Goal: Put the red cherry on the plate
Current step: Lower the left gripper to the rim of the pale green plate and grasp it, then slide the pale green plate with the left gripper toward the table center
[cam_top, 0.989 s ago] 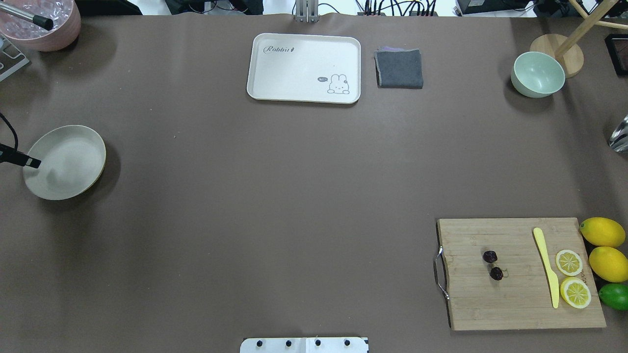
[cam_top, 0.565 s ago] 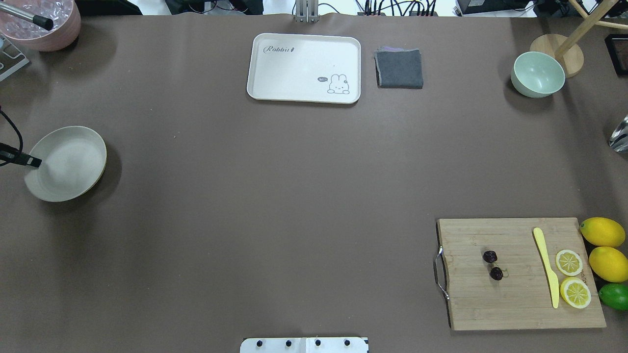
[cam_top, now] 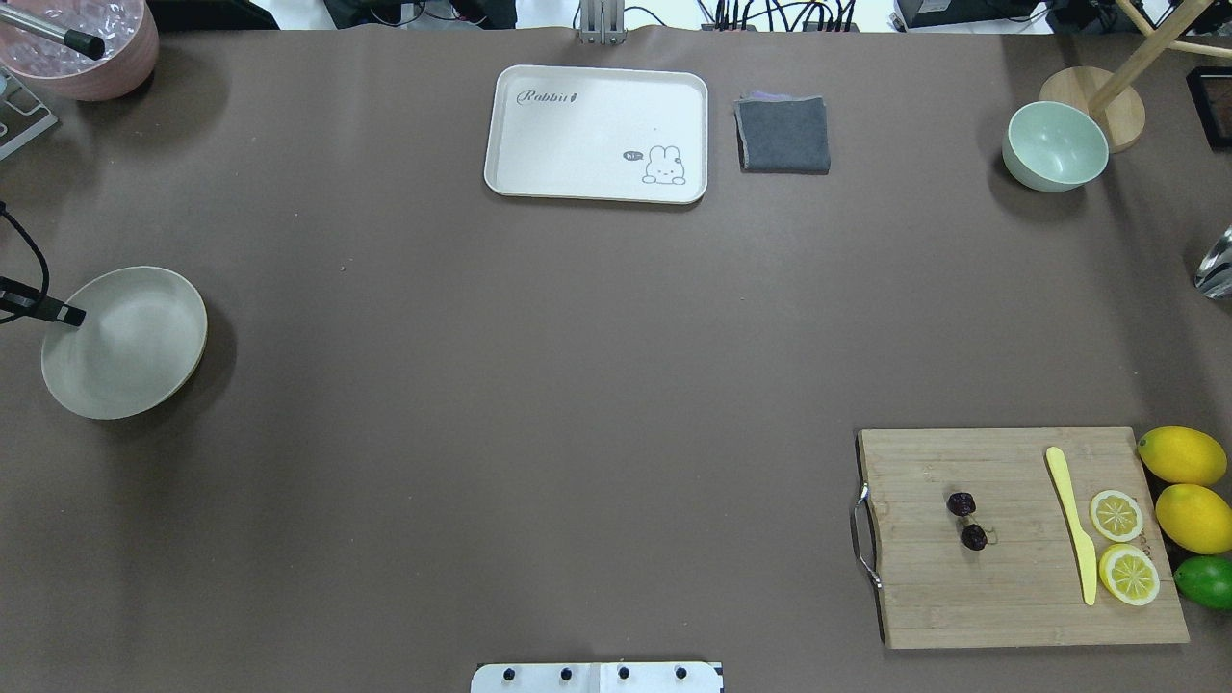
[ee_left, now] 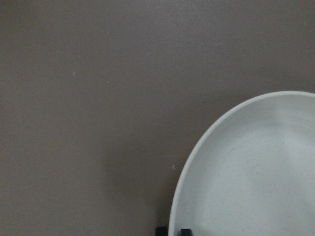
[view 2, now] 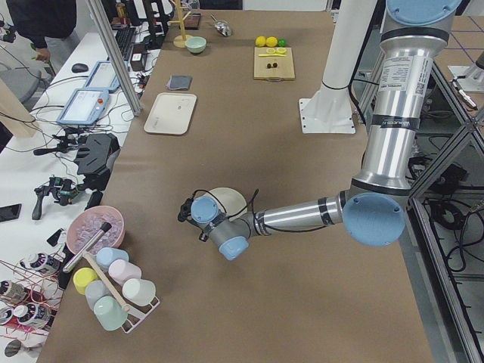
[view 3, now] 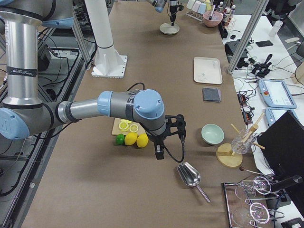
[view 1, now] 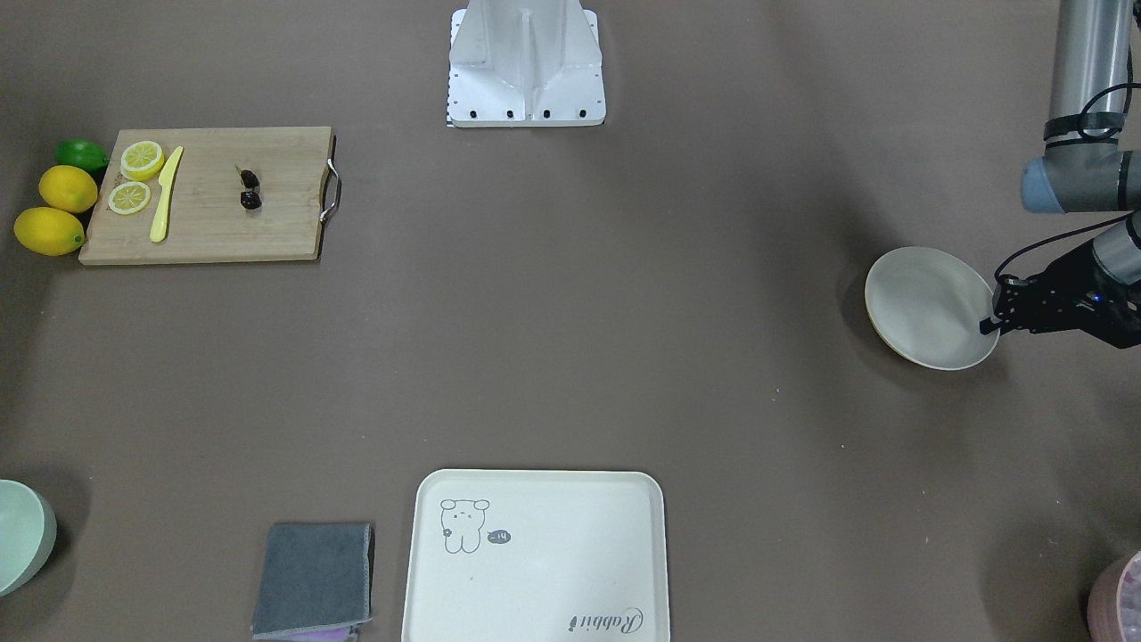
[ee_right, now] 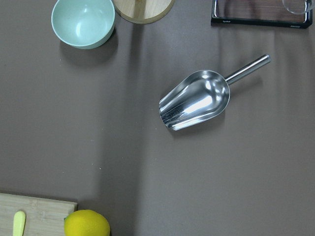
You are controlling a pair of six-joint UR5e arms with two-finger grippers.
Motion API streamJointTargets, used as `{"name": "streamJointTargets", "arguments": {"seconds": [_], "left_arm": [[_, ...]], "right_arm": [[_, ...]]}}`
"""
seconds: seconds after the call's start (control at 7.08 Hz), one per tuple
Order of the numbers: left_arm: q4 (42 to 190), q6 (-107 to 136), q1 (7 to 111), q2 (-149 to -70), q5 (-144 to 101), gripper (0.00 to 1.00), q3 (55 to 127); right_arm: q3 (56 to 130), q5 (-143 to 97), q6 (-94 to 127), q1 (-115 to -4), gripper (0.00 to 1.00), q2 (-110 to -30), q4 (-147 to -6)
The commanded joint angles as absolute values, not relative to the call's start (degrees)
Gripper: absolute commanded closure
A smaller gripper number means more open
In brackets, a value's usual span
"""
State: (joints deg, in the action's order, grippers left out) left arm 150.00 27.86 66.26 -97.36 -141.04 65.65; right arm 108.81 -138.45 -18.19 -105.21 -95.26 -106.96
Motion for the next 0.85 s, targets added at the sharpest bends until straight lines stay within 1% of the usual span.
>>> {"name": "streamJointTargets", "arguments": {"seconds": [0.0, 0.28, 0.42, 0.56, 0.71], "left_arm": [[147.1, 37.5, 66.8, -99.9, -148.0, 1.0, 69.2], [137.4, 38.3, 68.9, -103.2, -152.6, 1.0, 74.5], [132.2, 41.7, 69.5, -106.2, -154.5, 1.0, 78.4], [129.8, 46.1, 69.2, -108.2, -154.5, 1.0, 82.3], [129.7, 50.2, 67.6, -111.1, -154.2, 1.0, 84.3]], "right_arm": [[109.2, -138.4, -18.0, -105.2, 0.0, -95.3, -107.0], [109.6, -138.4, -17.9, -105.6, 0.0, -95.3, -107.0], [109.5, -138.5, -17.9, -105.9, 0.0, -95.4, -107.0], [109.6, -138.4, -17.9, -106.1, 0.0, -95.8, -107.0], [109.6, -138.5, -17.9, -106.3, 0.0, -96.1, -107.0]]}}
